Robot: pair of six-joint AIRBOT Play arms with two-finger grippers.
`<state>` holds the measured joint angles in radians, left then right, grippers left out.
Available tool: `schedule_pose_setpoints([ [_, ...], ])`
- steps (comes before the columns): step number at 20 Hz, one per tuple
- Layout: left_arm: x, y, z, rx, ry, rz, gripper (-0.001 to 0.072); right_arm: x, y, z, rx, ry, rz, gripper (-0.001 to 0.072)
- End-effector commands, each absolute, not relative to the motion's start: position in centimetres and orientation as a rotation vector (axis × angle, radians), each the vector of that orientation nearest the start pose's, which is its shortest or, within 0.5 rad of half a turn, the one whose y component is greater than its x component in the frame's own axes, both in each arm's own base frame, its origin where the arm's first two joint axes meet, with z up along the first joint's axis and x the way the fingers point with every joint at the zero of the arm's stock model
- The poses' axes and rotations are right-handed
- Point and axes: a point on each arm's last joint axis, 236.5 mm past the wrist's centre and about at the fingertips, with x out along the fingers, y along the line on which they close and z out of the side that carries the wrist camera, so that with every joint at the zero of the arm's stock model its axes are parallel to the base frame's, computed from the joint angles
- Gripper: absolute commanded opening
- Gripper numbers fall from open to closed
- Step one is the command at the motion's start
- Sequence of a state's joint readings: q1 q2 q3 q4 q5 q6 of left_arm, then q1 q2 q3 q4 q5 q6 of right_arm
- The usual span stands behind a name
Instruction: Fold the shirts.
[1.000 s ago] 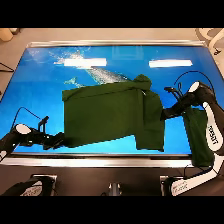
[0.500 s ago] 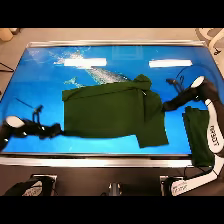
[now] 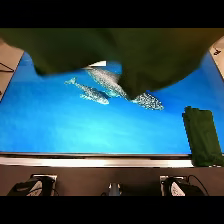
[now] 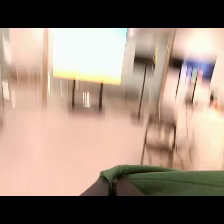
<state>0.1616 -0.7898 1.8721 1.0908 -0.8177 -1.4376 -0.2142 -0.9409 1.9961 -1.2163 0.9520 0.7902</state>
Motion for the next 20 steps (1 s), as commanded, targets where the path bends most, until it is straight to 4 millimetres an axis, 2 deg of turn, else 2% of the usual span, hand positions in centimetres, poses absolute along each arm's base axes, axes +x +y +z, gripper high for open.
schedule_pose_setpoints([
  [1,14.7,-5.4,65.0,-0.051,-0.547,-0.218,0.0024,16.7,1.1,61.4,-0.693,-0.384,-0.143,0.0020],
  [2,14.9,-5.6,64.1,-0.046,-0.512,-0.222,0.0024,16.1,0.7,60.5,-0.689,-0.340,-0.151,0.0020],
  [4,16.0,-5.8,62.5,-0.072,-0.436,-0.237,0.0024,16.3,0.0,58.8,-0.690,-0.257,-0.158,0.0020],
  [6,16.9,-5.8,61.8,-0.107,-0.395,-0.247,0.0024,17.4,-0.1,57.5,-0.665,-0.199,-0.131,0.0020],
  [8,18.5,-5.6,59.9,-0.095,-0.312,-0.233,0.0024,19.0,-0.4,55.8,-0.654,-0.127,-0.104,0.0020],
  [10,22.1,-3.9,55.5,-0.072,-0.137,-0.164,0.0023,21.4,-0.9,54.0,-0.631,-0.047,-0.076,0.0020],
  [11,24.4,-2.7,52.2,-0.091,-0.012,-0.121,0.0024,23.4,-1.2,52.4,-0.609,0.019,-0.052,0.0020],
  [12,26.9,-2.1,48.6,-0.129,0.118,-0.106,0.0024,25.8,-1.7,49.8,-0.577,0.123,-0.015,0.0020],
  [13,29.2,-2.1,45.3,-0.160,0.229,-0.116,0.0025,28.4,-2.0,46.2,-0.527,0.256,0.035,0.0020],
  [15,33.8,-2.6,37.9,-0.198,0.444,-0.154,0.0024,33.0,-2.3,36.1,-0.454,0.611,0.179,0.0019],
  [17,37.7,-2.8,29.2,-0.198,0.658,-0.173,0.0024,36.7,-2.8,26.0,-0.382,0.913,0.288,0.0019],
  [18,39.1,-2.9,24.7,-0.208,0.764,-0.178,0.0024,38.3,-2.9,21.5,-0.364,1.020,0.319,0.0019],
  [19,40.4,-2.8,20.1,-0.220,0.861,-0.177,0.0024,40.1,-2.2,17.1,-0.358,1.096,0.356,0.0019],
  [20,41.6,-2.6,16.3,-0.237,0.930,-0.168,0.0024,41.9,-1.1,13.5,-0.352,1.133,0.387,0.0019],
])
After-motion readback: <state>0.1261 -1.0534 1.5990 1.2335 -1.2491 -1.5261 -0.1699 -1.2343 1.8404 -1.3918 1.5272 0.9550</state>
